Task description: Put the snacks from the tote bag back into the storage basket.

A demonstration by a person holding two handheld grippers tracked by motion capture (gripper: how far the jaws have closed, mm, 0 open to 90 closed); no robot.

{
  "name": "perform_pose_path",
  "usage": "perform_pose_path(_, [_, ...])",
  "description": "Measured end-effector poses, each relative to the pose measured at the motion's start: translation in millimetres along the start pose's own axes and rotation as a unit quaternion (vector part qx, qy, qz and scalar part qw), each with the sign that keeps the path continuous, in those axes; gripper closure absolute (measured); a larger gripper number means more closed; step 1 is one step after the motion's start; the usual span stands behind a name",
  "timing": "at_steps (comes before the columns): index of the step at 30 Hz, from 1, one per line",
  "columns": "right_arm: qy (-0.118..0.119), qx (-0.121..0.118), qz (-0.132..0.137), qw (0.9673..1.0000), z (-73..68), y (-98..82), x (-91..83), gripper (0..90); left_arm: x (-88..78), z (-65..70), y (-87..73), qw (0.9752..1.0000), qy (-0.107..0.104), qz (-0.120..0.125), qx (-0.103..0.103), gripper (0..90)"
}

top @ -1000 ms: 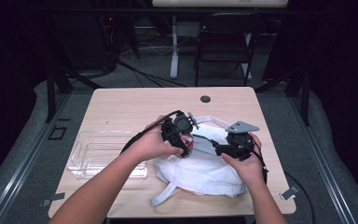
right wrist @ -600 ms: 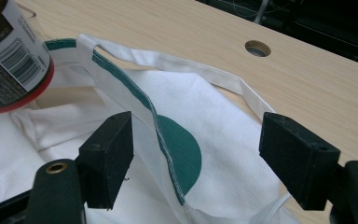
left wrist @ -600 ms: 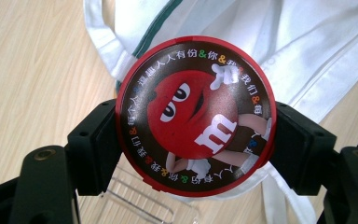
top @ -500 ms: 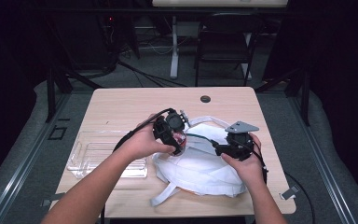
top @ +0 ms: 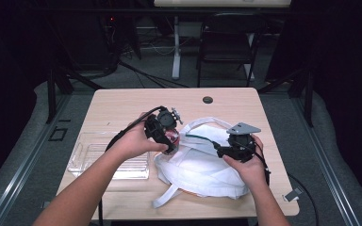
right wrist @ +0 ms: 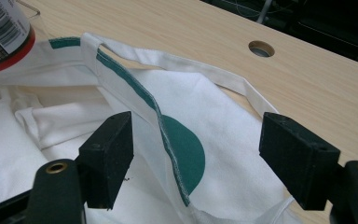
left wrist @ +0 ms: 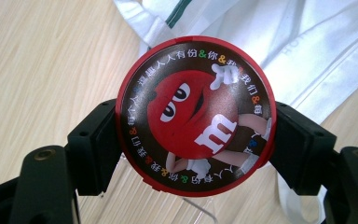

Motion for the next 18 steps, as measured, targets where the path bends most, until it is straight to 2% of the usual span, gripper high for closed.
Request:
perform_pose_path(10, [0.001, 0.000, 0.000, 1.0000, -0.1, -0.2, 0.1, 25.9, -3.9, -10.9, -11.4, 0.9999, 0.005, 0.001, -0.009, 25.5])
perform_pose_path(18, [0.000, -0.001, -0.001, 1.0000, -1.1, 0.2, 0.0, 25.9, -8.3, -19.2, -26.6, 0.9999, 0.004, -0.006, -0.009, 25.5])
Point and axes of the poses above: each handheld gripper's, and its own axes: x roughly forward along the jaws, y roughly out of its top, z roughly to its right, the point moved 9 cm from there along x, roughly forward along the jaws, and after that the axes turned 15 degrees about y, right-handed, at the moved point
